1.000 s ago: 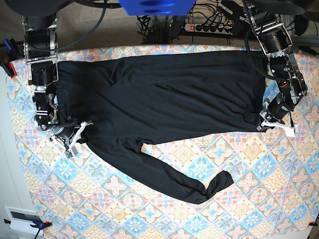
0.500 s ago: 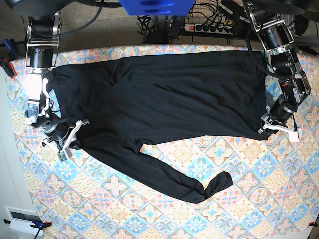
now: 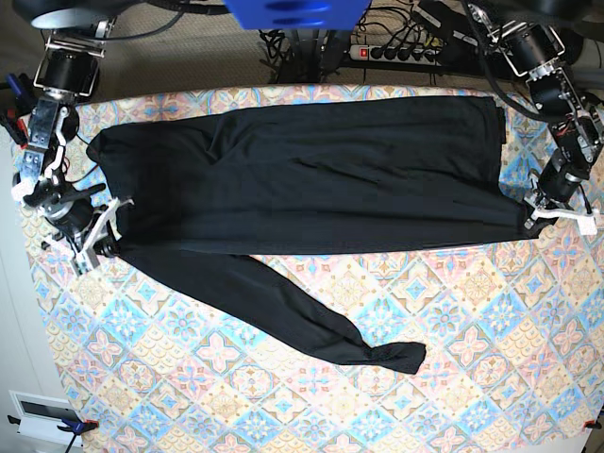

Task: Layout the t-shirt on the table in an organized manner, then fold the t-shirt properly
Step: 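Fold the shirt lengthwise, lifting one side over toward the other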

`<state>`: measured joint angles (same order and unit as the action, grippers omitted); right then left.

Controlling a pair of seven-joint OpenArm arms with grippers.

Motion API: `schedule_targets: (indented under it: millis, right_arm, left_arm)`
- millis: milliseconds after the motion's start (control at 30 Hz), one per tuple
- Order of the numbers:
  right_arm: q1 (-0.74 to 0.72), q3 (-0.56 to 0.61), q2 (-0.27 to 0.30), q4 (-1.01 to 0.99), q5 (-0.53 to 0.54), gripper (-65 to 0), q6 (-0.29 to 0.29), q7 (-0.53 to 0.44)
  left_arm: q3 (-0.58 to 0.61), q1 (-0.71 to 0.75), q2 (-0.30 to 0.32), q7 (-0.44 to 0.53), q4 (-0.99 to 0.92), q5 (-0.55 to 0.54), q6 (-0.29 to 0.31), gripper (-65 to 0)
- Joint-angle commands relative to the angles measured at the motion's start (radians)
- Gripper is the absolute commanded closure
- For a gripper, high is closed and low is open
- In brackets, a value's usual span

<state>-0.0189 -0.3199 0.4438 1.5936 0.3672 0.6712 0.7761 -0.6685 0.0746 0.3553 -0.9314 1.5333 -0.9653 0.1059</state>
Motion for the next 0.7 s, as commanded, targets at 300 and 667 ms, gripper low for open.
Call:
schedule_targets:
  millis: [300, 667]
  right_arm:
    - [0.149, -0.035, 0.016, 0.147, 0.014, 0.0, 0.006, -0.016]
    - [0.273, -0.157, 0.016, 0.190, 0.014, 0.0, 0.006, -0.016]
  left_arm:
    - [-0.004, 0.101, 0.012, 0.016, 0.019, -0.024, 0.008, 0.0]
    - [-0.004, 0.209, 0.029, 0.015, 0.020, -0.079, 0.008, 0.0]
